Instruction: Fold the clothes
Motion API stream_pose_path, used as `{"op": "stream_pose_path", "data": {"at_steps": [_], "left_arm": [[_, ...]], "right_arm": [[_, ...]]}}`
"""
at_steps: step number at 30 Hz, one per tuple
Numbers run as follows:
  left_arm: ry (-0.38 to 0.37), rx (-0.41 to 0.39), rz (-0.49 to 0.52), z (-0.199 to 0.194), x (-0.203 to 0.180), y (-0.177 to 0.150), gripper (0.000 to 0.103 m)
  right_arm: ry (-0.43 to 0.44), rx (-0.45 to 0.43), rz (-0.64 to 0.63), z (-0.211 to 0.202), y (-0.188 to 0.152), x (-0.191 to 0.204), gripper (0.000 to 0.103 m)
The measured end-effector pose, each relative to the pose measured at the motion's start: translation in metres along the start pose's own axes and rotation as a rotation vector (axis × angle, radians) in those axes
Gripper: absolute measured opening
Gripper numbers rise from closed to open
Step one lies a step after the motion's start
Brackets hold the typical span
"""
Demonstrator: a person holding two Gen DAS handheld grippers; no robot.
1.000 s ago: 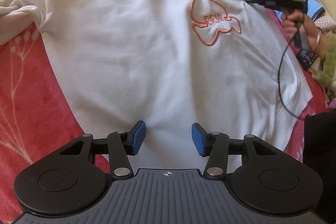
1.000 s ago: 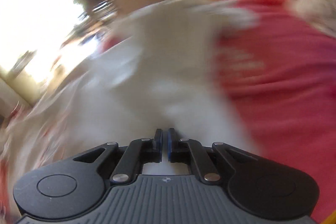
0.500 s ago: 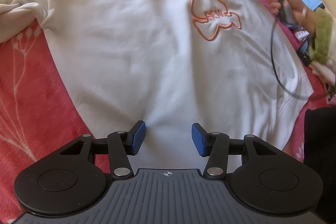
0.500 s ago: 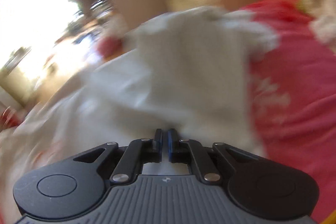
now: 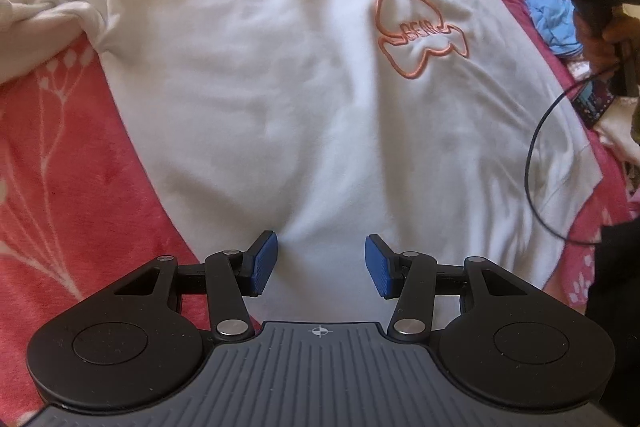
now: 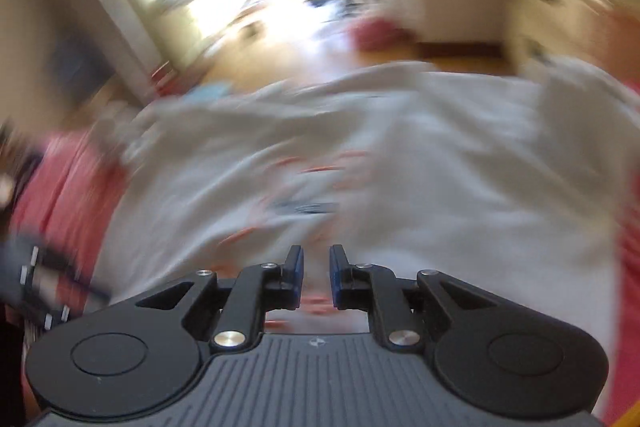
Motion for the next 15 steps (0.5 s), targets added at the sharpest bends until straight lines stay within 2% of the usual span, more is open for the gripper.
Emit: {"op": "stream_pose_path", "data": {"at_steps": [5,8,9,11,15], "left_arm": [[0.071,0.01,-0.014,-0.001,0.001,-0.004,0.048],[0.088,0.016,-0.018,-0.003,0.0,-0.006,0.048],[0.091,0.017,-0.019,-0.003,0.001,-0.007,0.048],[0.089,0.014,-0.033,-0.005,0.004,-0.008,0.048],[0.09,-0.019,-0.073,-0.016,0.017,-0.011,0.049]], "right_arm": [[0.112,0.055,-0.292,0.071,0.018,0.07,0.014],[0.079,0.164,-0.373,0.132,0.022,0.079,0.014],[0.067,0.153,-0.392,0.147,0.026,0.083,0.013],[0.076,0.082,-0.389,0.154,0.04,0.089,0.013],[0.121,0.017,-0.253,0.147,0.065,0.079,0.014]]}}
Point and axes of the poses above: each gripper's, at about its wrist camera, not at the fingertips, and z roughly the way its jaws point, x to its left, y to its top, the point moved 3 cm from there along z, roughly the way its jaws point, and after that the axes turned 4 degrees about y, right-handed, at the moved point
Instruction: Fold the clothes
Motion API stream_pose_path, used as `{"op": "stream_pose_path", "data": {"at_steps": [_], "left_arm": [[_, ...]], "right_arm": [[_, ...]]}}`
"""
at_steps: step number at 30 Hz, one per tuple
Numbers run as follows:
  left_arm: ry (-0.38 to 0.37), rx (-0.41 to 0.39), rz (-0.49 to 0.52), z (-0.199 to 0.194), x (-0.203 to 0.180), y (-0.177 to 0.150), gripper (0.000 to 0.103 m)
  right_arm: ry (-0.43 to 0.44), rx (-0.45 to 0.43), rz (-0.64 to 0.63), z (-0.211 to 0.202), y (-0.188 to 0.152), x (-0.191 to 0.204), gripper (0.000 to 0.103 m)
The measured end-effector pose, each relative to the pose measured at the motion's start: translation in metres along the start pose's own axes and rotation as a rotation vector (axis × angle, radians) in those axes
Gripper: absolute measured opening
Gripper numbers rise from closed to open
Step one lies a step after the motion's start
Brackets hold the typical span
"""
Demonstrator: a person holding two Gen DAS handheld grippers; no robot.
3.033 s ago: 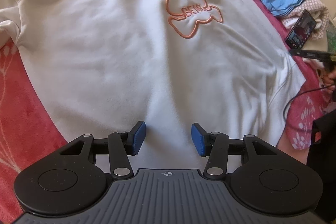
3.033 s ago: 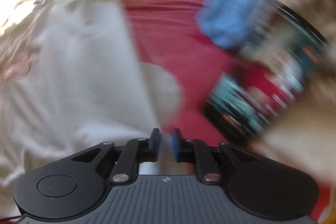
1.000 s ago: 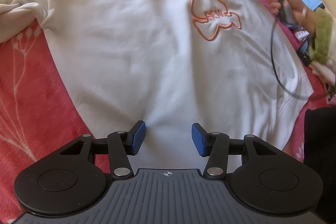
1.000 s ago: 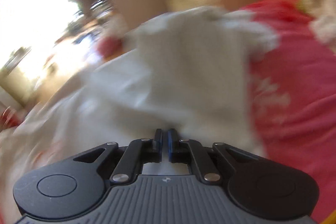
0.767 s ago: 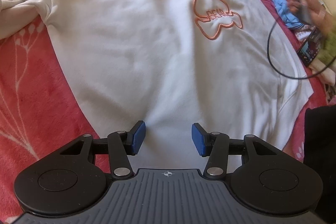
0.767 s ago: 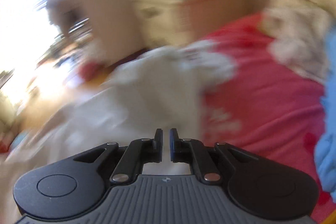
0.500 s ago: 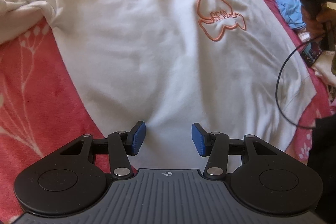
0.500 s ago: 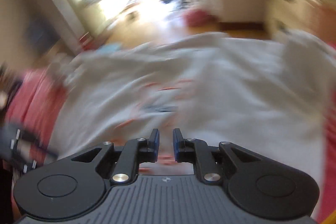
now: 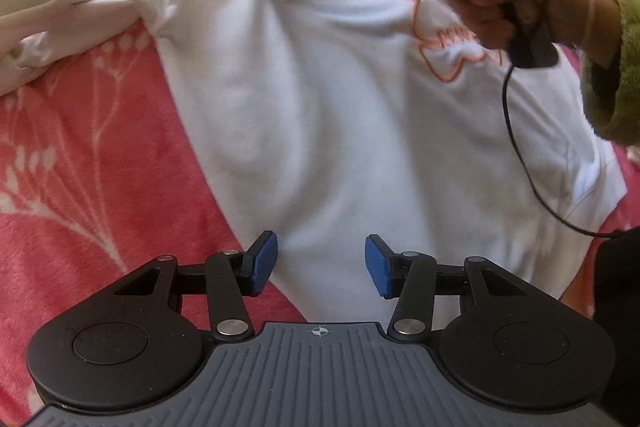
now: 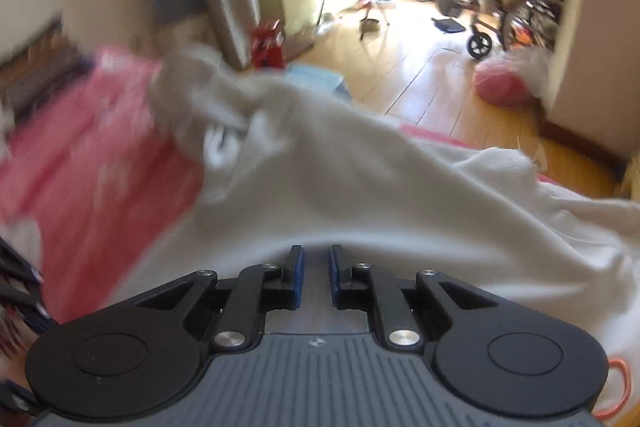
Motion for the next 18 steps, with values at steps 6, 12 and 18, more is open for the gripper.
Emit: {"op": "stream_pose_path", "data": {"at_steps": [6,12,18], "left_arm": [[-0.002,-0.013,-0.086,-0.007,0.031,-0.003,0.049],[-0.039,-0.016,-0.233,0.001,0.05,-0.002,0.049],[-0.115,-0.052,-0.422,0.005,0.074,-0.006,0.049]], "right_arm": [[0.218,0.197,-0.048,-0.019,-0.026,0.012,0.014],[0.159,0.108,-0.025,0.021,-0.018,0.032,0.013],[0.242,-0.078,0.286,-0.05,-0.017,-0.01,0.015]]}}
Point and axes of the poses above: each gripper's, at about its wrist camera, not at the fingertips, and z roughly the way its jaws point, x to its left, y to its top, the point moved 3 cm from there along z, roughly the way its jaws point, and after that the axes turned 4 degrees about y, right-handed, at the moved point
